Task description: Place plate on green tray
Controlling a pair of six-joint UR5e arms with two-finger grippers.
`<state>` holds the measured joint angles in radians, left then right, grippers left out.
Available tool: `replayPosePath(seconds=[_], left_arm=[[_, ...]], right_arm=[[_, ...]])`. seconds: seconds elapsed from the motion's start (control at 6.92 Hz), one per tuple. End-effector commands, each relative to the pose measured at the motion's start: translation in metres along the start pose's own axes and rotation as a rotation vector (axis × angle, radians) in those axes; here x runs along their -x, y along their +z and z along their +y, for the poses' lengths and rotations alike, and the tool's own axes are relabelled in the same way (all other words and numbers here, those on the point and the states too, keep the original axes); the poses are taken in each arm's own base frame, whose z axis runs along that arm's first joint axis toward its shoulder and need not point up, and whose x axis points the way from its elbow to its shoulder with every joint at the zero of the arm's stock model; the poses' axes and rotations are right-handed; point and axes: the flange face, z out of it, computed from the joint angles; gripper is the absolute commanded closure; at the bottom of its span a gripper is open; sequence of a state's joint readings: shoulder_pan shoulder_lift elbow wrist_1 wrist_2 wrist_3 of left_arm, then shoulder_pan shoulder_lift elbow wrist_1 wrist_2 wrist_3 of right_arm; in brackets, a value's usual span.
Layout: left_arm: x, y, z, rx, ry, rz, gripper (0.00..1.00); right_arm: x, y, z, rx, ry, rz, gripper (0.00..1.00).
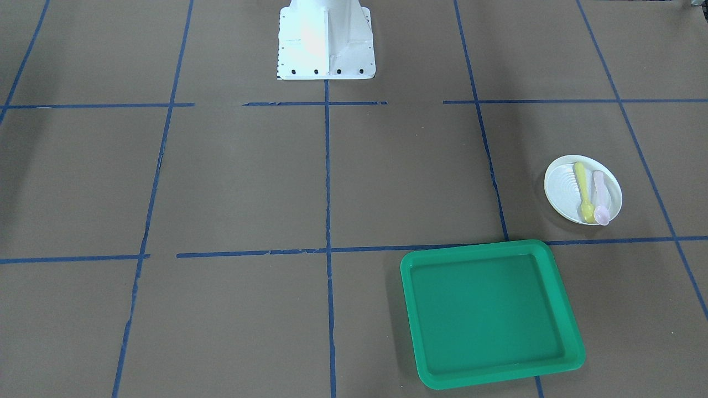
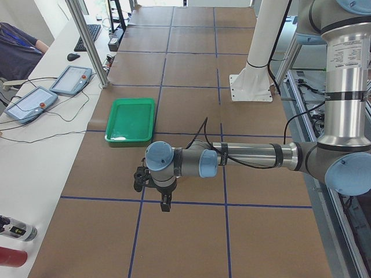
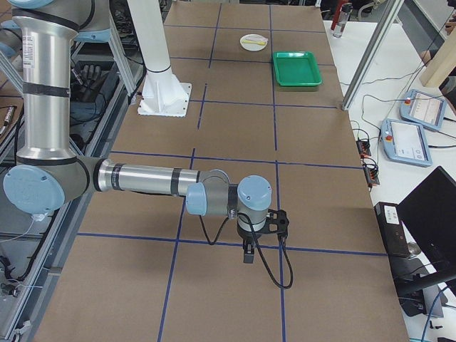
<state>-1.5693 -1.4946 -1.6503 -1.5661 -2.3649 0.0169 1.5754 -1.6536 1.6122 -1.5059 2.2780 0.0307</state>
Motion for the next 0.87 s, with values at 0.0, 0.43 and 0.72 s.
replayPosePath(seconds=[0.0, 0.43, 0.72], left_arm=[[-0.002, -0.002, 0.000, -0.006, 0.017, -0.001, 0.00], [-0.019, -0.015, -0.018, -0.116, 0.122, 0.005, 0.00], [-0.034, 0.033, -0.028, -0.098, 0.227, 0.052, 0.00]], right_arm=[[0.000, 0.000, 0.000, -0.001, -0.001, 0.000, 0.00], [0.000, 0.000, 0.000, 0.000, 0.000, 0.000, 0.00], [0.000, 0.000, 0.000, 0.000, 0.000, 0.000, 0.00]])
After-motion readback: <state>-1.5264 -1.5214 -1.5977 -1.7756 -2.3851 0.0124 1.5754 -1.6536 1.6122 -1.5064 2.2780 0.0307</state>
